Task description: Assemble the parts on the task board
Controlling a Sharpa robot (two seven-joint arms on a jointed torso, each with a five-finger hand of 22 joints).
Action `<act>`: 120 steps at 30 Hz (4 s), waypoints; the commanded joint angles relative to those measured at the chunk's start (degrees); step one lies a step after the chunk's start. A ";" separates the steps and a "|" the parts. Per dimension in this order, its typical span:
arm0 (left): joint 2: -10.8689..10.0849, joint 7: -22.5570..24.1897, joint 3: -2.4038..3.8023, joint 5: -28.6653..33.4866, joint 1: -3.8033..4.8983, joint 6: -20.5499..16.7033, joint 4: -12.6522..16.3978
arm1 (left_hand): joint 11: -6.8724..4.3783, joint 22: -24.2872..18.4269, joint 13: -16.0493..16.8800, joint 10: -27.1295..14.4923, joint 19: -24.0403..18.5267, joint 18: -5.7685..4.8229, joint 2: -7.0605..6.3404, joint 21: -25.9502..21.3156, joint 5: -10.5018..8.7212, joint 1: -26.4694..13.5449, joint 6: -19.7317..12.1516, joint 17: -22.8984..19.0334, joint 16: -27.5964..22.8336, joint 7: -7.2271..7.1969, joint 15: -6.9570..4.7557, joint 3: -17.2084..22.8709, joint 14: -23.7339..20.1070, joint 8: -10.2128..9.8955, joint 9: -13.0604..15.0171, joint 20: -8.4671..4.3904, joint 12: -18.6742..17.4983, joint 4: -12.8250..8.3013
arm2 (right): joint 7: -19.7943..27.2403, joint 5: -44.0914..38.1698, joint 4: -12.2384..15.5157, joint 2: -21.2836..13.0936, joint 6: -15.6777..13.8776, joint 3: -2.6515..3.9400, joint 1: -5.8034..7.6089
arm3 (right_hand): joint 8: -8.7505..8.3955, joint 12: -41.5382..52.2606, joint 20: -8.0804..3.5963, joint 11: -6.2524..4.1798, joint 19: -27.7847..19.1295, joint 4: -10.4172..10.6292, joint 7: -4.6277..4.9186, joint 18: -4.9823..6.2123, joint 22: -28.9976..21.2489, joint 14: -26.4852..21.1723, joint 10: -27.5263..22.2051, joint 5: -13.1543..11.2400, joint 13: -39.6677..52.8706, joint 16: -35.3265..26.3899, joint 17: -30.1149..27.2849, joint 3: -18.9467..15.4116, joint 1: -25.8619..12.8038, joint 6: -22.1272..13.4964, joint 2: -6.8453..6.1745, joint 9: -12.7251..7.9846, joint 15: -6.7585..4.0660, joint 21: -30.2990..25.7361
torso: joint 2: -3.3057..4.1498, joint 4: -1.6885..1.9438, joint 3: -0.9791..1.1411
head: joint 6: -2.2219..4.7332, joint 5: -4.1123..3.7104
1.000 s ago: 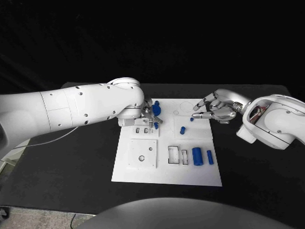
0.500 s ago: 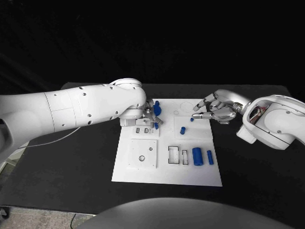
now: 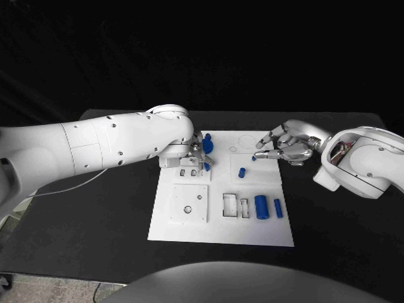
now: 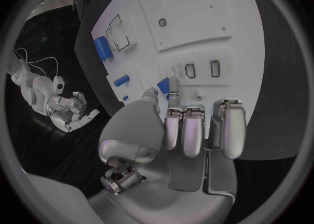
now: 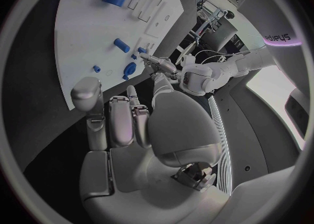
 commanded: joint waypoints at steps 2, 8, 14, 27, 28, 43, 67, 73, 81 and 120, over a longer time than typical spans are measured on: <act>0.27 0.09 0.04 -0.03 -0.05 1.27 -0.22 | -0.21 7.11 14.97 6.00 -0.29 0.36 -0.05 -0.24 0.49 0.64 -0.06 15.10 0.14 -0.15 0.17 0.47 6.06 -0.24 0.19 0.04 0.14 -0.06 | -0.11 0.28 0.02 -0.06 0.94 0.00 -0.07 | 0.10 -0.22 0.13 0.45 -0.13 -0.10 0.23 0.82 4.34 0.99 1.57 0.34 10.02 -0.29 -0.12 -0.22 0.19 0.21 0.66 -0.08 0.41 -0.27 | -0.03 -0.01 0.00 | 0.01 -0.07; 0.39 0.11 0.04 0.02 -0.07 1.47 -0.41 | -0.26 6.97 14.97 6.00 -0.42 0.40 -0.05 -0.35 0.64 0.90 -0.06 15.10 0.14 -0.19 0.14 0.95 6.06 -0.39 0.45 0.01 0.14 -0.20 | -0.14 0.32 -0.01 -0.10 1.29 -0.01 -0.13 | 0.14 -0.31 0.17 0.52 -0.19 -0.29 0.26 0.85 4.30 0.95 1.47 0.38 9.91 -0.41 -0.24 -0.23 0.49 0.27 0.76 -0.10 0.47 -0.53 | -0.05 0.01 0.00 | 0.01 -0.08; 0.44 0.12 0.04 0.05 -0.09 1.49 -0.58 | -0.25 6.81 14.97 6.00 -0.57 0.44 -0.14 -0.46 0.73 0.99 -0.12 15.10 0.14 -0.17 0.13 1.16 6.06 -0.52 0.58 0.00 0.14 -0.27 | -0.14 0.37 -0.12 -0.04 1.54 -0.01 -0.26 | 0.15 -0.33 0.18 0.54 -0.21 -0.31 0.27 0.86 4.29 0.94 1.45 0.31 9.88 -0.42 -0.26 -0.26 0.52 0.28 0.75 -0.11 0.48 -0.63 | -0.06 0.00 0.00 | 0.01 -0.08; 0.65 0.23 0.04 0.12 -0.34 1.50 -1.10 | -0.29 6.56 14.97 6.00 -0.86 0.52 -0.94 -0.75 1.55 1.82 -0.26 15.10 0.14 -0.21 0.10 2.78 6.06 -1.25 1.47 -0.04 0.14 -1.04 | -0.09 0.64 -0.31 -0.03 1.72 -0.02 -0.48 | 0.18 -0.39 0.23 0.60 -0.32 -0.31 0.30 0.92 4.22 0.87 1.38 0.01 9.81 -0.59 -0.42 -0.39 0.54 0.33 0.78 -0.13 0.54 -1.00 | -0.07 0.03 0.01 | 0.01 -0.12; 0.66 0.26 0.04 0.16 -0.34 1.51 -1.12 | -0.29 6.54 14.97 6.00 -0.87 0.53 -1.02 -0.77 1.62 1.89 -0.26 15.10 0.14 -0.23 0.10 2.91 6.06 -1.30 1.54 -0.05 0.14 -1.12 | -0.10 0.65 -0.33 -0.03 1.74 -0.02 -0.48 | 0.18 -0.39 0.23 0.60 -0.32 -0.31 0.30 0.92 4.22 0.87 1.38 0.01 9.81 -0.59 -0.42 -0.39 0.54 0.33 0.78 -0.13 0.54 -1.00 | -0.07 0.04 0.01 | 0.01 -0.13; 0.51 0.51 0.04 0.48 -0.41 1.78 -1.16 | -0.34 6.40 14.97 6.00 -1.08 0.60 -2.79 -1.10 4.99 2.66 -0.26 15.10 0.14 -0.24 0.03 6.06 6.06 -2.63 2.84 -0.12 0.14 -2.22 | -0.34 0.76 -0.36 -0.14 2.16 -0.02 -0.56 | 0.21 -0.52 0.26 0.67 -0.48 -0.33 0.31 0.99 4.10 0.77 1.24 -0.10 9.65 -0.84 -0.66 -0.42 0.59 0.37 0.87 -0.14 0.59 -1.52 | -0.11 0.03 0.01 | 0.01 -0.16; -3.63 0.76 0.00 0.66 -0.42 0.51 2.49 | -0.67 6.80 14.97 6.00 -0.90 0.59 -8.20 -1.45 9.93 2.18 0.72 15.10 0.14 -0.52 -0.29 20.05 6.06 -4.25 6.92 -0.43 0.14 -5.45 | -0.87 1.03 -0.60 -0.21 3.13 -0.05 -0.59 | 0.25 -0.83 0.36 0.81 -0.81 -0.45 0.38 1.13 3.89 0.51 0.89 -0.18 9.29 -1.37 -1.14 -0.42 0.89 0.43 1.21 -0.18 0.72 -2.54 | -0.14 0.09 0.00 | 0.01 -0.09; -4.94 0.78 -0.04 0.66 -0.42 -0.17 3.60 | -0.64 6.86 14.97 6.00 -0.89 0.60 -9.32 -1.56 9.74 0.57 0.79 15.10 0.14 -0.47 -0.27 23.04 6.06 -4.49 8.00 -0.42 0.14 -5.82 | -1.00 1.20 -0.67 -0.21 3.47 -0.07 -0.60 | 0.28 -0.92 0.39 0.85 -0.92 -0.46 0.40 1.18 3.82 0.43 0.78 -0.21 9.19 -1.55 -1.30 -0.44 0.93 0.47 1.29 -0.19 0.76 -2.86 | -0.14 0.08 0.00 | 0.01 0.09; -6.07 0.96 -0.08 -0.49 -0.52 -1.86 4.59 | -0.62 6.86 14.97 6.00 -0.90 0.61 -9.52 -1.60 9.58 0.17 0.73 15.10 0.14 -0.45 -0.25 23.58 6.06 -4.59 8.21 -0.41 0.14 -5.85 | -1.01 1.44 -0.68 -0.21 3.75 -0.11 -0.62 | 0.30 -0.97 0.42 0.87 -0.97 -0.46 0.41 1.19 3.79 0.39 0.72 -0.22 9.13 -1.59 -1.34 -0.46 0.96 0.50 1.33 -0.19 0.78 -2.99 | -0.10 0.03 -0.02 | 0.01 0.27; -9.39 1.31 -0.12 -5.05 -3.74 -10.17 9.01 | -0.57 7.06 14.97 6.00 -0.71 0.59 -9.78 -1.63 10.11 -1.33 0.65 15.10 0.14 -0.34 -0.22 26.58 6.06 -5.02 9.27 -0.37 0.14 -6.00 | -1.52 2.40 -0.85 -0.74 5.20 -0.21 -1.22 | 0.71 -1.11 0.61 1.15 -1.21 -0.58 0.45 1.27 3.70 0.18 0.53 -0.18 8.96 -1.90 -1.62 -0.67 1.25 1.22 1.64 -0.13 1.01 -3.68 | -0.19 0.07 -0.01 | 0.01 -0.02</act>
